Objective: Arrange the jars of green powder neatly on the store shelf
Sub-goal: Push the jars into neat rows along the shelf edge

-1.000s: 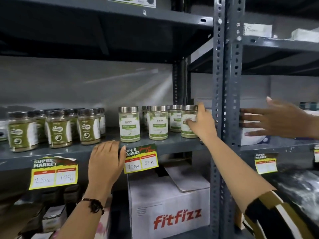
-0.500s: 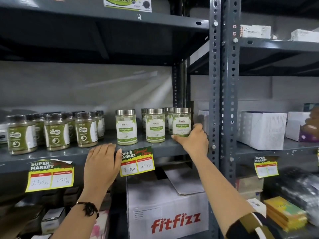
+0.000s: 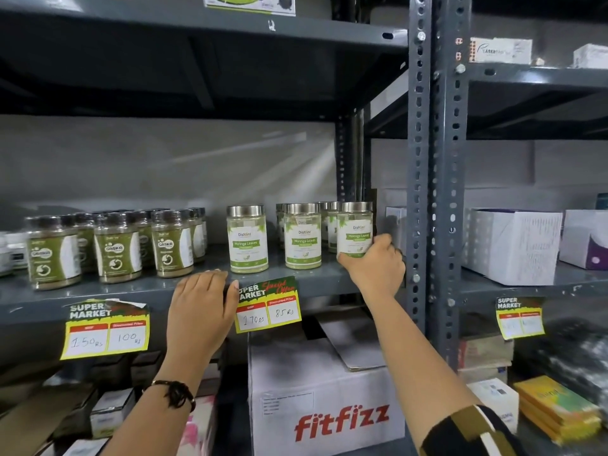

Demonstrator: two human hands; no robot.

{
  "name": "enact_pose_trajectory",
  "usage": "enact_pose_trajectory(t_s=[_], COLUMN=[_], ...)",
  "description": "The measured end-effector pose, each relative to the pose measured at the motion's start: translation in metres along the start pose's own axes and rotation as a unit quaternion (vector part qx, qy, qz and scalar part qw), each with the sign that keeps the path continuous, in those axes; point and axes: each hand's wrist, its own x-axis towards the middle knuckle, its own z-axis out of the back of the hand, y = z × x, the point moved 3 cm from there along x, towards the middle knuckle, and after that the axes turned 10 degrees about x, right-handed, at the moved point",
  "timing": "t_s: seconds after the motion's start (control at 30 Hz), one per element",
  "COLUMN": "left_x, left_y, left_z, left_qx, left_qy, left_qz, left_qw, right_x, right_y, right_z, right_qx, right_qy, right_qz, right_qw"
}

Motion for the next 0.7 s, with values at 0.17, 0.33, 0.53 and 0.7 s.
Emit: enact_pose_trajectory(t_s=[0.17, 0.33, 0.53, 0.7], left_x=[0.000, 0.000, 0.000, 0.000], left_y=[0.000, 0.000, 0.001, 0.002], left_z=[-0.001, -0.001, -0.001, -0.001], left_qx=[0.002, 0.001, -0.003, -0.003], left_qy=[0.004, 0.008, 0.008, 0.006], left_qz=[-0.002, -0.001, 0.003, 0.007], left_qw=[1.000, 1.000, 1.000, 1.000], right_x=[0.002, 0.000, -0.002, -0.036], right_y=[0.001, 0.003, 0.006, 0.032], right_z=[-0.001, 0.001, 0.004, 0.007], right_qx=[-0.009, -0.018, -0.026, -0.027], right_qy=[-0.001, 0.006, 0.032, -0.071], right_qz=[-0.013, -0.016, 0.000, 0.232], right_qw=[1.000, 1.000, 0.999, 0.970])
